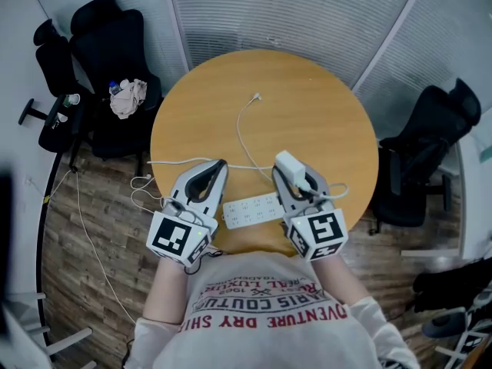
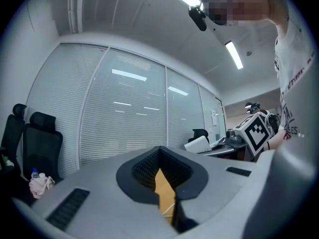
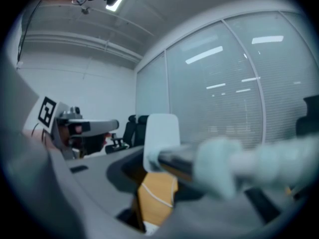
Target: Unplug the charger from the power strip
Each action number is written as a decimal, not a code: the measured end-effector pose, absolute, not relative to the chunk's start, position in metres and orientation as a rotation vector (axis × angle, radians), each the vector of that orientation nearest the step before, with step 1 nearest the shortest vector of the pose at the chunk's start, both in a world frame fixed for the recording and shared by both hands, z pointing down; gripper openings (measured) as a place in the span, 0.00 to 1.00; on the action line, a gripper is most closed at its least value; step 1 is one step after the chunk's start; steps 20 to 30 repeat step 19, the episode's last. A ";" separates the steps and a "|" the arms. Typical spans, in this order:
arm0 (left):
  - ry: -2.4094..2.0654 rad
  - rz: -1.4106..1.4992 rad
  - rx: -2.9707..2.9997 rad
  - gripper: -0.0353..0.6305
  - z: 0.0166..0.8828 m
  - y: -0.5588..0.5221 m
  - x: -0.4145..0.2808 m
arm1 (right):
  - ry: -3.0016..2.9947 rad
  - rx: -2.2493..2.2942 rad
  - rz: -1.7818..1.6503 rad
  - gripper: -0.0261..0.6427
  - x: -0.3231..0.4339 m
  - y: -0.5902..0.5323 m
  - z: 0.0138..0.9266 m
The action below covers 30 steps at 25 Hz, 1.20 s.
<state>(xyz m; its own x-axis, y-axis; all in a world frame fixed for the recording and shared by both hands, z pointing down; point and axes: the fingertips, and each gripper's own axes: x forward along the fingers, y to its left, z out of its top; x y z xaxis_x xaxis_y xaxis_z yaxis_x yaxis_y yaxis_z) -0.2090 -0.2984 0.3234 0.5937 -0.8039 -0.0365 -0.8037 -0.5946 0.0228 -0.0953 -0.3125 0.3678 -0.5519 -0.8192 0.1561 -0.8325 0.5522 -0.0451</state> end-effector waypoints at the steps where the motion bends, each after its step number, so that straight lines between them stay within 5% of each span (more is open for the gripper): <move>1: -1.415 -0.056 2.798 0.10 0.325 -0.298 -0.209 | -2.664 1.422 0.176 0.27 -0.095 -0.312 0.368; 30: -1.435 -0.033 2.749 0.10 0.340 -0.296 -0.209 | -2.616 1.385 0.231 0.27 -0.095 -0.311 0.386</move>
